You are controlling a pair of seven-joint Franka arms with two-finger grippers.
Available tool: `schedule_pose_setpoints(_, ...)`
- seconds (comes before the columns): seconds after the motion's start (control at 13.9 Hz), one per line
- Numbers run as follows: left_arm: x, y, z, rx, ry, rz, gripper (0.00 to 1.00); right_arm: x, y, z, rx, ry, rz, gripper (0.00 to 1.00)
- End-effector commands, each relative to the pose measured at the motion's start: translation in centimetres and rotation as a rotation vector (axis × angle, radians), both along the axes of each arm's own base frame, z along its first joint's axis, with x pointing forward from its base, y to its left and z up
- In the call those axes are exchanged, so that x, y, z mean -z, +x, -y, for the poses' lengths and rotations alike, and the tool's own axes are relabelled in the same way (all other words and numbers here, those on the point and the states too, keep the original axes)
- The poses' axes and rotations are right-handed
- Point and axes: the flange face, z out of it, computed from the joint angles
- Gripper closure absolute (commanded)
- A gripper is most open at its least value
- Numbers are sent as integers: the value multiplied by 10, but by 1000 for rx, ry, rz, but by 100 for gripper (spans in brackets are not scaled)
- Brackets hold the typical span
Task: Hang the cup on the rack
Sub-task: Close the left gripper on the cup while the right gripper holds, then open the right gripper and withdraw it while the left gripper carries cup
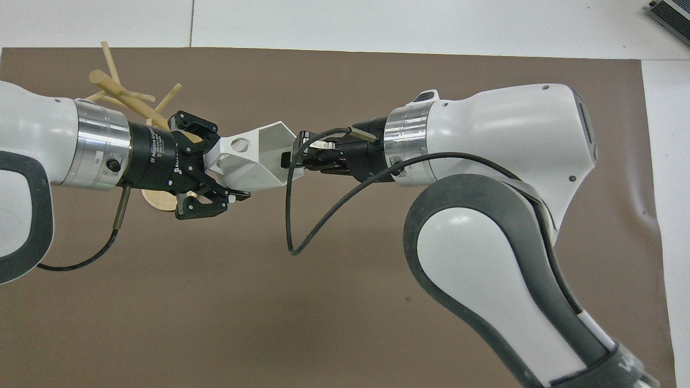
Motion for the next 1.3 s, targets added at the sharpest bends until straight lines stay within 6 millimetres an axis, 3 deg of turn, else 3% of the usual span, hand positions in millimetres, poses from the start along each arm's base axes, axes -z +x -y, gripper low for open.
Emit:
schedule_pose_setpoints(0.0, -6, -4, -4, -41, -34, 16, 100, -2, -3, -6, -3, 28, -33, 100)
schedule_pose_setpoints(0.29, -6, -2, -9, -60, -35, 18, 100, -2, -2, -4, -2, 27, -30, 99)
schedule_pose_setpoints(0.43, -6, -2, -9, -62, -35, 18, 100, -2, -1, -1, -2, 25, -29, 91)
schedule_pose_setpoints(0.5, -6, -1, -10, -63, -35, 18, 100, -2, -1, -1, -2, 25, -23, 19)
schedule_pose_setpoints(0.58, -6, -1, -10, -64, -35, 20, 100, -2, 0, -1, 1, 25, -22, 0)
schedule_pose_setpoints(1.22, 2, -3, -15, -97, -32, 24, 100, -7, 0, 3, 11, 16, -4, 0)
